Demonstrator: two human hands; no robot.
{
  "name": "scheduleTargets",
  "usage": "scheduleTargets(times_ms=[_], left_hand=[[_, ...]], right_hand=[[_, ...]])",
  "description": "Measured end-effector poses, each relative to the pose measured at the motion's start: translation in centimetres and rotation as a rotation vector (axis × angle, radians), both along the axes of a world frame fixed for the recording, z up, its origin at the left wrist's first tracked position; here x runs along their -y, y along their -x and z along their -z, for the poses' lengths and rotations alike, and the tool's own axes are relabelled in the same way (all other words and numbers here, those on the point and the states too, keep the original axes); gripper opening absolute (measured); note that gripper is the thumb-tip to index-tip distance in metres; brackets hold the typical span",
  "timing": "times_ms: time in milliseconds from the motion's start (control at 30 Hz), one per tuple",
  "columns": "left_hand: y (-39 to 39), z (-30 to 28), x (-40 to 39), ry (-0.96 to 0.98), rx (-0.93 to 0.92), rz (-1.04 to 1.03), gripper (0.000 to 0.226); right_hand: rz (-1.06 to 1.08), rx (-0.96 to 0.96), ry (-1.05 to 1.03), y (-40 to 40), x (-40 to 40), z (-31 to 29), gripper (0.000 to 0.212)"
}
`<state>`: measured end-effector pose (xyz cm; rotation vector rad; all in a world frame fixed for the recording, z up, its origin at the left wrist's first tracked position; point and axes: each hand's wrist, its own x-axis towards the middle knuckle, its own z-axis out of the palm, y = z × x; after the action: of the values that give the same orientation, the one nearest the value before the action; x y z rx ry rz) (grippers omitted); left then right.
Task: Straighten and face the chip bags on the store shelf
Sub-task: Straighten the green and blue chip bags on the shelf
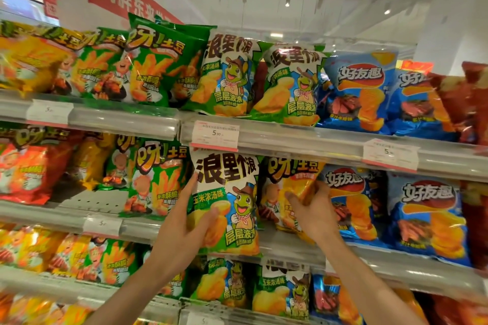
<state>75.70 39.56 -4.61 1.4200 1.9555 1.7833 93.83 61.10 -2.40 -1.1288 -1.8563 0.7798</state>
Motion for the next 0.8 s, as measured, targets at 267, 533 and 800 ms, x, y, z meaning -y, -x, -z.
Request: scheduleTargets(times_ms=[267,533,800], left_hand=[[-0.1,0.2,-0.1,-0.007,-0.001,-0.028,0.073],[-1.4,-0.2,-2.0,-0.012,0.005,0.004,0.073],[-5.2,-0.9,-8.4,0.008,-0.106,0.017,0.073]], right_hand=[[-0.038,-0.07,-0.033,-2.1,-0.6,-1.6,0.072],[-0.086,-0.06,-0.016,-8.3,-0.9,-3.6,0.06],[-0.065,-0.016,0.03,-15.8,-2.4,-3.6,0.055]])
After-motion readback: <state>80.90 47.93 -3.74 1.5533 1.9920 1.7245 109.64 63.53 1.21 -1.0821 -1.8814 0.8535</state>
